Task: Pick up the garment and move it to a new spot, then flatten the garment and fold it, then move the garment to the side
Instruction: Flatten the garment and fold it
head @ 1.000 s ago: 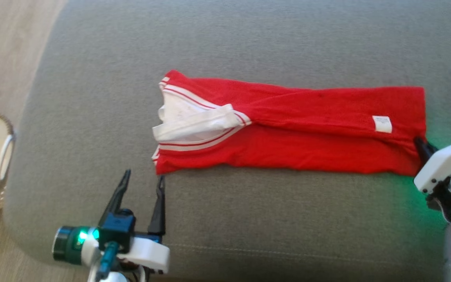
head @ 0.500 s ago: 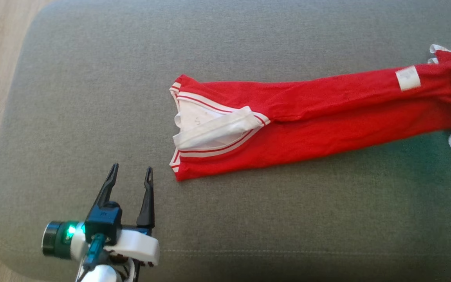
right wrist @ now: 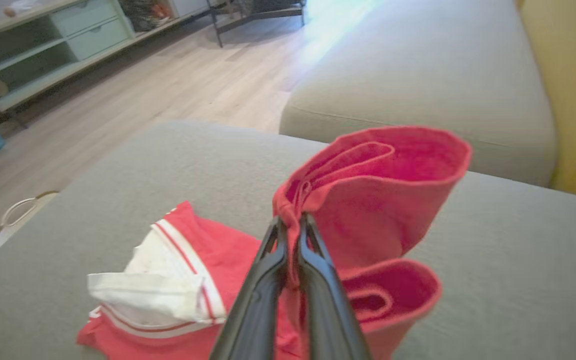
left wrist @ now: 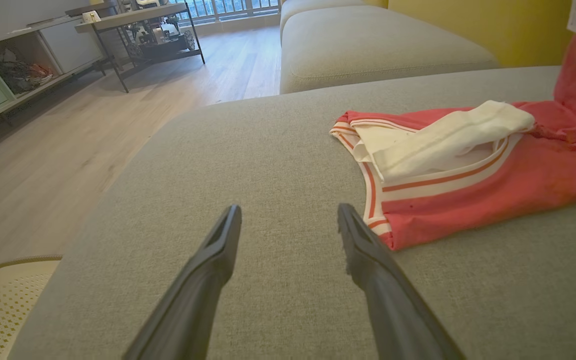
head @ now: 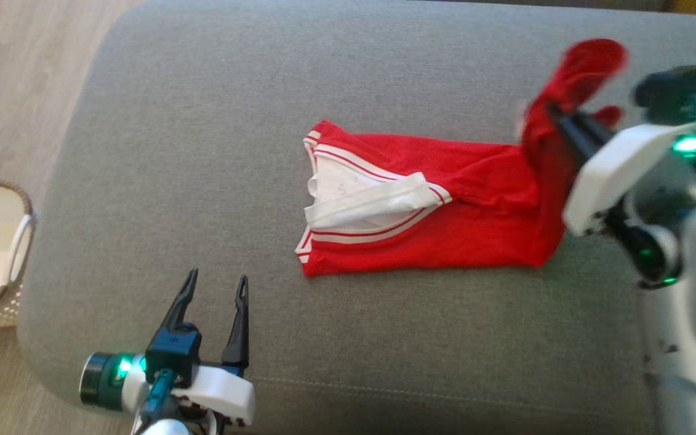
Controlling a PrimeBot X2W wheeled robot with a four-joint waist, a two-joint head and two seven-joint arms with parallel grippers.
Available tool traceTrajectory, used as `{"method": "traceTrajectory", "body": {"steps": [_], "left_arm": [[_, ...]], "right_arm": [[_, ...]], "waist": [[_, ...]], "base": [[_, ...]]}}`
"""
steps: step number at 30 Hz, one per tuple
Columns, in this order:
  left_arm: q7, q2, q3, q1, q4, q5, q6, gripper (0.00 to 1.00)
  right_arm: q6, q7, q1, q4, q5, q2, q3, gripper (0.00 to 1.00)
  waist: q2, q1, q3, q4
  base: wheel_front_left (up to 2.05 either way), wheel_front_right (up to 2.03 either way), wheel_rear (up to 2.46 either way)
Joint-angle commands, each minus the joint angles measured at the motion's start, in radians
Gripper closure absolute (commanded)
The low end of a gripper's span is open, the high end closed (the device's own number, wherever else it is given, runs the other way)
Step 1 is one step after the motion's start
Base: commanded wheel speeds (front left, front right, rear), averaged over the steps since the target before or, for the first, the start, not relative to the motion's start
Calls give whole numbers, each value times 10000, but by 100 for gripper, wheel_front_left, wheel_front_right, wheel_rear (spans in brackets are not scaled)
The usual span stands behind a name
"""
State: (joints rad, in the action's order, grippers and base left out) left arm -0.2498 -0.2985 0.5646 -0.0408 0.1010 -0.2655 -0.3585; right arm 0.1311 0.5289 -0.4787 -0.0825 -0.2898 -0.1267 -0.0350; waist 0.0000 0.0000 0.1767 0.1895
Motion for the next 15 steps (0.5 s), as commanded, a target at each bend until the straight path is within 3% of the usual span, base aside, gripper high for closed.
{"method": "traceTrajectory", "body": {"steps": [1,8,15], "left_arm": [[-120,-20,-406,-101,-214,74,89,0],[-120,183,-381,-80,-99,121,292,0],[-120,440,-351,-43,-4,201,434,0]], "right_arm": [[-4,4,-409,455,-142,248,571,100],[-4,-366,-407,-325,-598,729,2005,100],[-4,-1254,-780,-1748,-1901,760,3301,100]], "waist": [[0,0,-54,169],[0,0,-133,602],[0,0,-114,1009]], "base": [[0,0,0],[0,0,0],[0,0,0]]}}
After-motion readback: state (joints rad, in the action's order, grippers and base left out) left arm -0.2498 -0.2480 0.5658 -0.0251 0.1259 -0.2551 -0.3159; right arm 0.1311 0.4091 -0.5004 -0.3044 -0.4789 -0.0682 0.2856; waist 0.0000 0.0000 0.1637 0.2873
